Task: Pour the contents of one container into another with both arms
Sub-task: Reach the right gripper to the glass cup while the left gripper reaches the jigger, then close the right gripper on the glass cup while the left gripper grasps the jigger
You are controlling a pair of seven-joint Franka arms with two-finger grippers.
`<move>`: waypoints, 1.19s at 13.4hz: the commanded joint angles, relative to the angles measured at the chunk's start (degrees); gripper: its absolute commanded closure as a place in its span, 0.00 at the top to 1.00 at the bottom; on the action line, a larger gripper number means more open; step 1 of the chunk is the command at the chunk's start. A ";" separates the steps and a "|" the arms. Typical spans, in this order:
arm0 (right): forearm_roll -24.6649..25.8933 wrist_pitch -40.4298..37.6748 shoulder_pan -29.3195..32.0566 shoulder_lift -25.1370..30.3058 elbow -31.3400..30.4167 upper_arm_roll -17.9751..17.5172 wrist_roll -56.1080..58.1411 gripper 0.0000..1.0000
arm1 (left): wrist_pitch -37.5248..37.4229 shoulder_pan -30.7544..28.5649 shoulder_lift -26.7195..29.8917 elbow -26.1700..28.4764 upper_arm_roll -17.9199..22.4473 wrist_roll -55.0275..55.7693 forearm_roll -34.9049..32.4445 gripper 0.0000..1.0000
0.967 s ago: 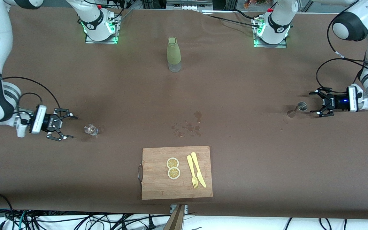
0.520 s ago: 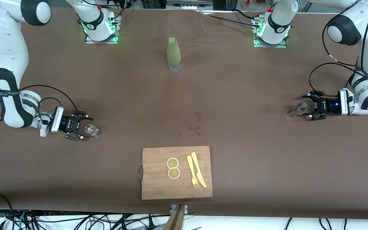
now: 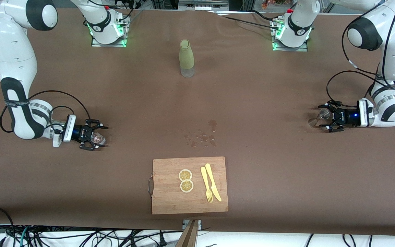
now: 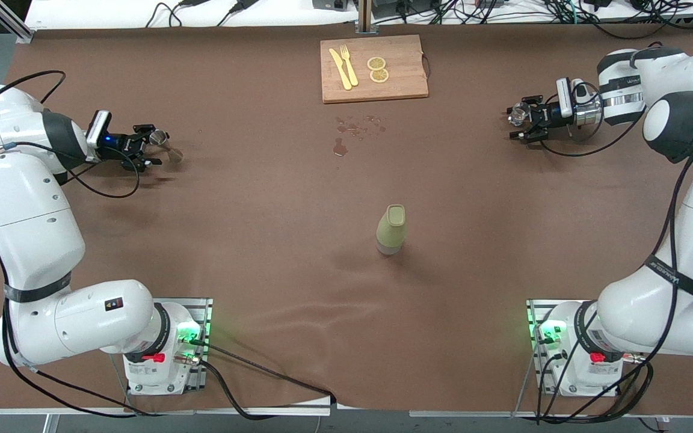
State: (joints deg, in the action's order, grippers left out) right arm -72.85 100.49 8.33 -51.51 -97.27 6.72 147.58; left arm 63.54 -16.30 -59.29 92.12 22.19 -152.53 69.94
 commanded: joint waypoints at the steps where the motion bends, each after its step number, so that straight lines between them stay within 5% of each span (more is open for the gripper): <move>1: -0.80 -1.08 0.46 -1.05 1.12 -0.22 0.43 0.18 | 0.45 1.00 -0.91 -0.80 0.49 -2.87 1.69 1.00; 4: -0.89 -3.27 0.55 -0.96 1.12 -0.22 -1.23 0.01 | 0.45 1.01 -0.91 -0.80 0.49 -2.78 1.61 0.99; 9: -1.15 -6.00 0.28 -0.70 1.38 -1.27 -6.43 0.00 | 0.45 1.01 -1.44 -0.71 0.58 -3.04 1.17 0.90; 13: -1.15 -6.09 -0.24 -0.26 2.96 -4.95 -7.30 0.00 | 0.36 0.83 -1.87 -0.63 0.75 -3.57 0.90 0.53; 16: -0.98 -6.09 -2.87 0.18 4.54 -6.81 -13.71 0.00 | 0.36 0.74 -2.23 -0.63 0.75 -3.83 1.08 0.10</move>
State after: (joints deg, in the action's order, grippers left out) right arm -73.24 95.10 7.04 -51.85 -93.91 0.28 137.66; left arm 63.62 -15.87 -60.55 91.98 22.39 -152.97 69.95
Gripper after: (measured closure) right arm 0.846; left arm 0.678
